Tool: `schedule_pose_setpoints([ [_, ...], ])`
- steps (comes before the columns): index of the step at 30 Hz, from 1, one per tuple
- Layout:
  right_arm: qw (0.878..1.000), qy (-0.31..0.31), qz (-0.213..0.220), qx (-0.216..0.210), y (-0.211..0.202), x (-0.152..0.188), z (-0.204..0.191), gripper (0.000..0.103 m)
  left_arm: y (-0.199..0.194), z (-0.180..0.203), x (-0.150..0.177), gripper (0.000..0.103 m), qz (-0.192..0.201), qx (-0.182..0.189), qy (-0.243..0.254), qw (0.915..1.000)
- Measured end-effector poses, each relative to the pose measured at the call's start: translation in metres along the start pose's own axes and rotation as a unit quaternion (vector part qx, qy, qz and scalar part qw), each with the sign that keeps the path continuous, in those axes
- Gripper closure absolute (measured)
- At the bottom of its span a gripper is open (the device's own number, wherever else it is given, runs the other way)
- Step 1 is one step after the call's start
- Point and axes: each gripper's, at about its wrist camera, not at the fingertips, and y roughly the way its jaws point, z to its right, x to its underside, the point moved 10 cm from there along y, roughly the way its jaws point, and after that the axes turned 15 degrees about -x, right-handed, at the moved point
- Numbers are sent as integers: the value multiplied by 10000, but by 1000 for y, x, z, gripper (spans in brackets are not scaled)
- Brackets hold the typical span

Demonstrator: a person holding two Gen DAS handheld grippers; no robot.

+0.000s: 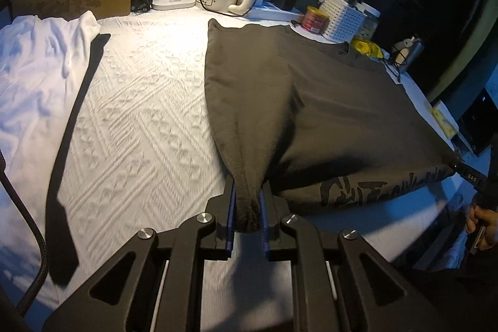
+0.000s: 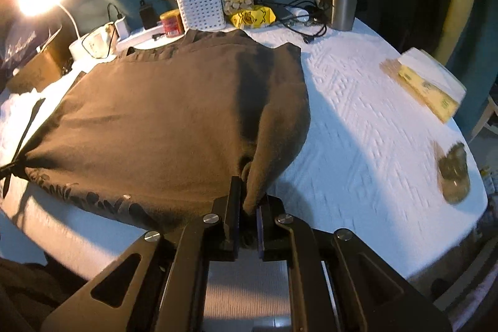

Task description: Fold small clothes

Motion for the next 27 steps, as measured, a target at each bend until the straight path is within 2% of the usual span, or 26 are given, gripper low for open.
schedule_pose_setpoints([
  [6,9993,294,-215,-36,0,36,4,94,12,-3,26,91,-365,-105,201,9991],
  [9,9986,467,-235,-68,-1,43,10,94,13,-4,26,87,-420,-138,254,9987],
  [12,9973,640,-311,-188,-5,44,14,90,12,-8,23,75,-483,-210,264,9983],
  [14,9969,688,-308,-208,-10,42,15,88,11,-16,16,65,-487,-250,73,9985],
  [16,9969,744,-222,-84,-16,37,20,82,7,-24,7,64,-422,-277,-110,9987],
  [18,9963,856,-77,80,-24,30,33,68,4,-33,-8,63,-239,-472,-182,9984],
  [19,9956,932,-11,100,-27,26,39,66,6,-35,-13,62,-189,-532,-161,9983],
  [27,9943,1046,81,189,-11,-10,67,64,31,-27,-62,62,-67,-532,40,9986],
])
